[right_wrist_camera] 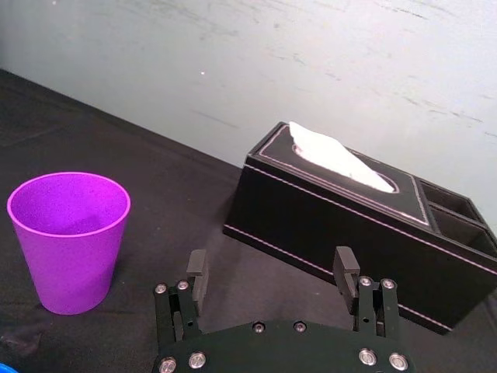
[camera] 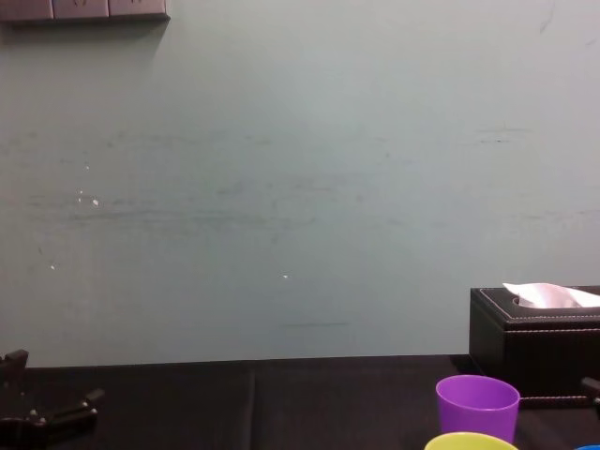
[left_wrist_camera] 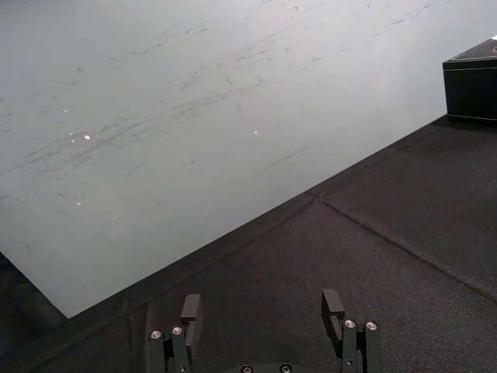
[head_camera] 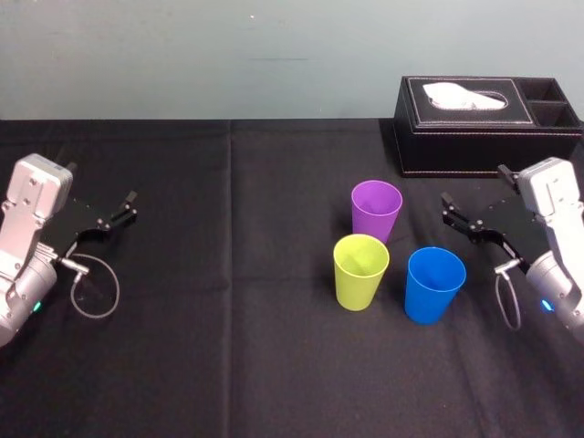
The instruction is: Stack the three plastic cups sequentially using one hand.
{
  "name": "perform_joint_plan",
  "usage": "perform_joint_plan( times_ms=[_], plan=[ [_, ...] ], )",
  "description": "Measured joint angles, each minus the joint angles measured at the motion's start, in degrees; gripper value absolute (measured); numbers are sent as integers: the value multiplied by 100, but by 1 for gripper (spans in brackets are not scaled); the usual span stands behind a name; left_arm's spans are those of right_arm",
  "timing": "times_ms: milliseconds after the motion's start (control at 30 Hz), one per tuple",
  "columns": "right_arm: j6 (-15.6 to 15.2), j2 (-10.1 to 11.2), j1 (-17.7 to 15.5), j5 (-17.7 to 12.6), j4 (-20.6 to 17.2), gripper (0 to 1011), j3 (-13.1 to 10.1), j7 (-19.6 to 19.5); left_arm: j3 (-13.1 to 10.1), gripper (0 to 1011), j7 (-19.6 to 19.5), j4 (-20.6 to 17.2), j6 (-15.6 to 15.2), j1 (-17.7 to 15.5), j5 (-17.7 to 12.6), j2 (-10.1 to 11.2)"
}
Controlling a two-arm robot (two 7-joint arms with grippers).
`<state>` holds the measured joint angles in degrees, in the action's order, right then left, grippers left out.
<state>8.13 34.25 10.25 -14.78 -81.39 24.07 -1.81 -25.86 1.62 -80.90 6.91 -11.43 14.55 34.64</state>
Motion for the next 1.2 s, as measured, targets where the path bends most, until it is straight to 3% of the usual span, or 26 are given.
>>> perform_joint_plan(
  times_ms=[300,800,1067,1200],
  plan=[
    [108,155,-537,-197,-386,1000,-367,-8,0,1012,0,0,0,0,0,0],
    [158,1118,-2566,-770,-1688,1000,-1380,226,0,1011,0,0,0,0,0,0],
    [150,1474,-3222,-1197,-1997,1000,-1556,950,0,1011,0,0,0,0,0,0],
    [383,1550,-3411,-1525,-2056,1000,-1524,1623,0,1011,0,0,0,0,0,0]
  ],
)
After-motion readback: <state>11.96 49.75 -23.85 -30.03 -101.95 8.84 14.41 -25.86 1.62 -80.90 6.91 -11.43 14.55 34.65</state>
